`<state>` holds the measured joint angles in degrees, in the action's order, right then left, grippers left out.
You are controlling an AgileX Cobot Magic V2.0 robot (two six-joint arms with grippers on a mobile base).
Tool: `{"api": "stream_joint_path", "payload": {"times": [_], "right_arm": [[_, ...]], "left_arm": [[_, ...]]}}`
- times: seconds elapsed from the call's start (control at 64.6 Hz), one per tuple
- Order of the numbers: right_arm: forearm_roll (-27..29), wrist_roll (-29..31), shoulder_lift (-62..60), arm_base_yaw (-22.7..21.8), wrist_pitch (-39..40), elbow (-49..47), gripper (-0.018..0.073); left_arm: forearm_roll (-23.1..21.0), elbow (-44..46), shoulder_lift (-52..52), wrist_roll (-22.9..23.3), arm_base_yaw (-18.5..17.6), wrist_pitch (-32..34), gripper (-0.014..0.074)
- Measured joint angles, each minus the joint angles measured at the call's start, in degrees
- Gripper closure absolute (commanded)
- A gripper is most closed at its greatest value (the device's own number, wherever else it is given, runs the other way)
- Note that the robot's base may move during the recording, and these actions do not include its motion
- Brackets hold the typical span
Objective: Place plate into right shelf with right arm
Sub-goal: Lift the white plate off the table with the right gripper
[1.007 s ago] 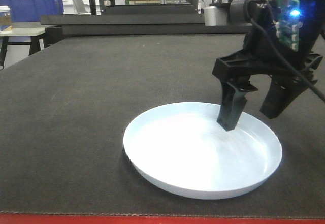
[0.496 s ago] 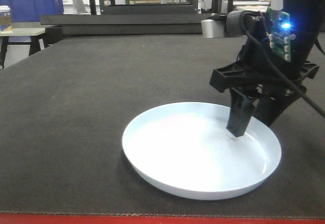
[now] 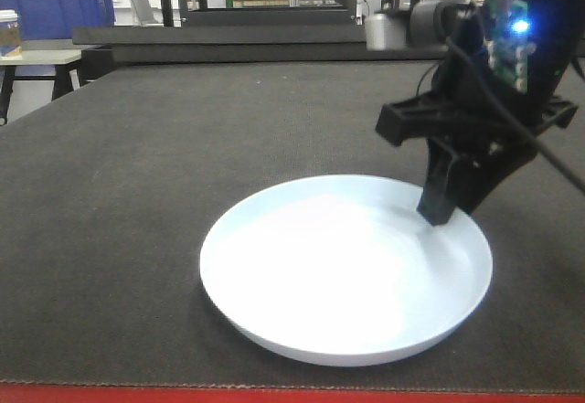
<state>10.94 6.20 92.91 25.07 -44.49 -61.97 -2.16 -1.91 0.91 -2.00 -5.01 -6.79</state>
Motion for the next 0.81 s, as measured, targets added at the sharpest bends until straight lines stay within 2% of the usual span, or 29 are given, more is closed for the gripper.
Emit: {"api": "stream_joint_path", "payload": {"times": [0.263, 0.62, 0.806], "right_arm": [[-1.8, -3.1, -15.6, 0.0, -0.6, 0.0, 0.0489], [-5.7, -3.2, -41.8, 0.0, -1.5, 0.0, 0.0489], [-6.0, -3.2, -54.5, 0.0, -1.2, 0.7, 0.049]], "left_arm": [[0.0, 0.0, 0.0, 0.0, 0.0, 0.0, 0.0643], [0.0, 0.0, 0.0, 0.0, 0.0, 0.0, 0.0643], [0.0, 0.0, 0.0, 0.0, 0.0, 0.0, 0.0643]]}}
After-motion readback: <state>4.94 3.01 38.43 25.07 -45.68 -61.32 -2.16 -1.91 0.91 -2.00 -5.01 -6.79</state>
